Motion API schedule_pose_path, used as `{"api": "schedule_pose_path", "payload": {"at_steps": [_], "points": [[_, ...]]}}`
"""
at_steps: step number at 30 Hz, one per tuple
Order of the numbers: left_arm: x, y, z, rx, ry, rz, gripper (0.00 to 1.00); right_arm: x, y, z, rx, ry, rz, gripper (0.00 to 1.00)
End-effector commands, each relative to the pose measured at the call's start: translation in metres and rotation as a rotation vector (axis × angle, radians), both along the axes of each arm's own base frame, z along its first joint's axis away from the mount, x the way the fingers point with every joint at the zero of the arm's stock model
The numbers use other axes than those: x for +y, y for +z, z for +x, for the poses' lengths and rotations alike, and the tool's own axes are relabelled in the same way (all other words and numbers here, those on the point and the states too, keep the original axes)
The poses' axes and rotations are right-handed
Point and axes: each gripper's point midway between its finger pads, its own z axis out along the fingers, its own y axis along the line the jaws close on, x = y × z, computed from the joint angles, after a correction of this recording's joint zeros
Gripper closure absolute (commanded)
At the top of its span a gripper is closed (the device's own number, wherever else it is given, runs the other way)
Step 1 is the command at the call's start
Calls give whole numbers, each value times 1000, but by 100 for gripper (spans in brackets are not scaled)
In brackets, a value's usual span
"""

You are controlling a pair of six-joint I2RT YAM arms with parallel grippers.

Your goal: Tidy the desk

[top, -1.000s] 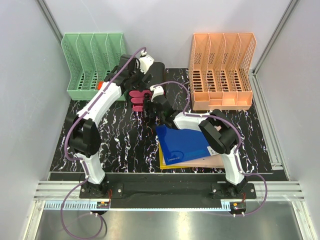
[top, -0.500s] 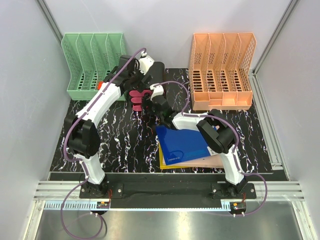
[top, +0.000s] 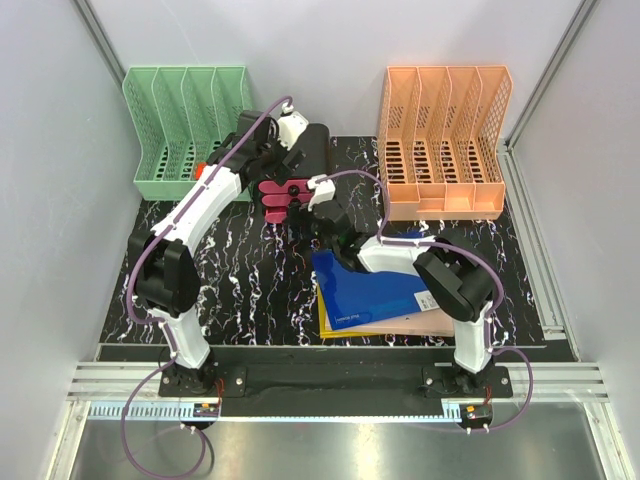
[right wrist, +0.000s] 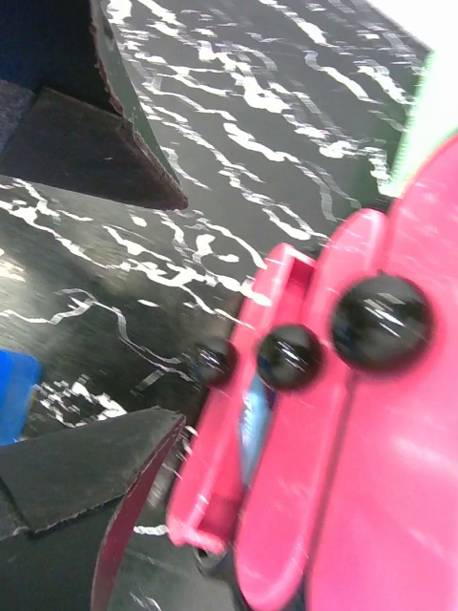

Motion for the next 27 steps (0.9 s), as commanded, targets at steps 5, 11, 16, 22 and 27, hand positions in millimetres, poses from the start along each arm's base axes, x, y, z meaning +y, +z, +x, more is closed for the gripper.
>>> {"api": "schedule_pose_path", "payload": {"at_steps": [5,11,16,22,27], "points": [[9,-37,-25,146,-16,51,2,23,-19,-2,113,36,-59,6],[9,-38,-26,149,-18,48,2,22,-32,13,120,-27,-97,5],[9,-34,-28,143,-16,46,2,19,-38,30,99,-103,-120,4],[11,-30,-30,136,-19,42,2,15,-30,48,24,-181,-111,2],[13,-28,-34,133,-19,41,2,13,-21,58,-35,-208,-104,0]]}}
